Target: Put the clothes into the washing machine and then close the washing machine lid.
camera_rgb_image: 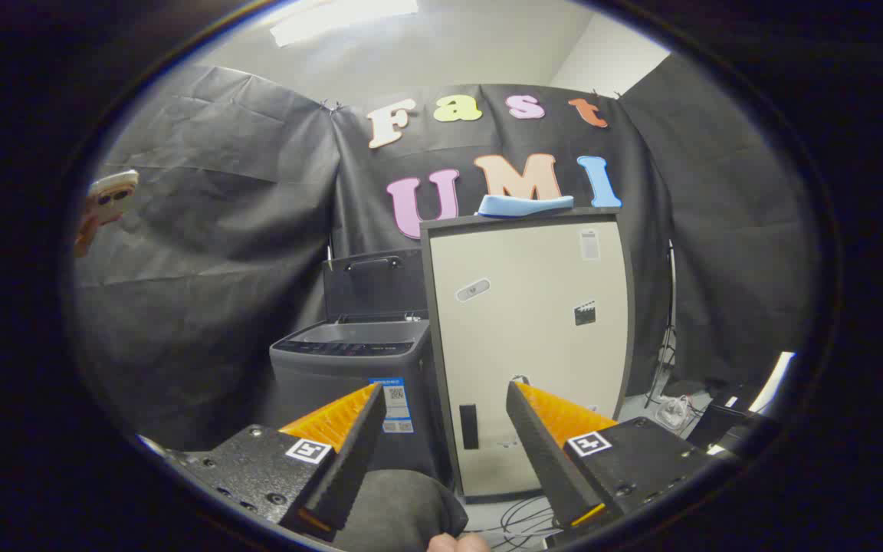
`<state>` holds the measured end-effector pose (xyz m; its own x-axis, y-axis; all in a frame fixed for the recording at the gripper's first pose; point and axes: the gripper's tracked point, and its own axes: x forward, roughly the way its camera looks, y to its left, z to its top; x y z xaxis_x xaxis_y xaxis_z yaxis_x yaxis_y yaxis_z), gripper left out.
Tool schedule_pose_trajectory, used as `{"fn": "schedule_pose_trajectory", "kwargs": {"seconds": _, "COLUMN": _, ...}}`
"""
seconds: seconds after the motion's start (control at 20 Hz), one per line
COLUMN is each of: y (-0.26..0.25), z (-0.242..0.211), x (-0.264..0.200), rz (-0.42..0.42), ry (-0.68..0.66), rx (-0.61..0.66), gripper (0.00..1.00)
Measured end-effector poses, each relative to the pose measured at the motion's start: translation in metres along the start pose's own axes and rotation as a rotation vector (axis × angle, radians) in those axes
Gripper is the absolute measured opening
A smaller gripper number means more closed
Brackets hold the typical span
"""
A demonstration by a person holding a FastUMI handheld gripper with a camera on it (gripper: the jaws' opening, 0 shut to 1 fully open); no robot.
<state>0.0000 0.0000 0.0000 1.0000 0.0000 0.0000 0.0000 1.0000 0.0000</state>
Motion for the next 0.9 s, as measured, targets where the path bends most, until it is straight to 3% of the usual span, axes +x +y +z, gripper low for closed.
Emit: {"fn": "schedule_pose_trajectory", "kwargs": {"seconds": 0.9, "y": 0.0031, "z": 0.0023, "x": -0.0005, "rz": 0.006, "ry": -0.004, "rx": 0.013, "gripper": 0.96}}
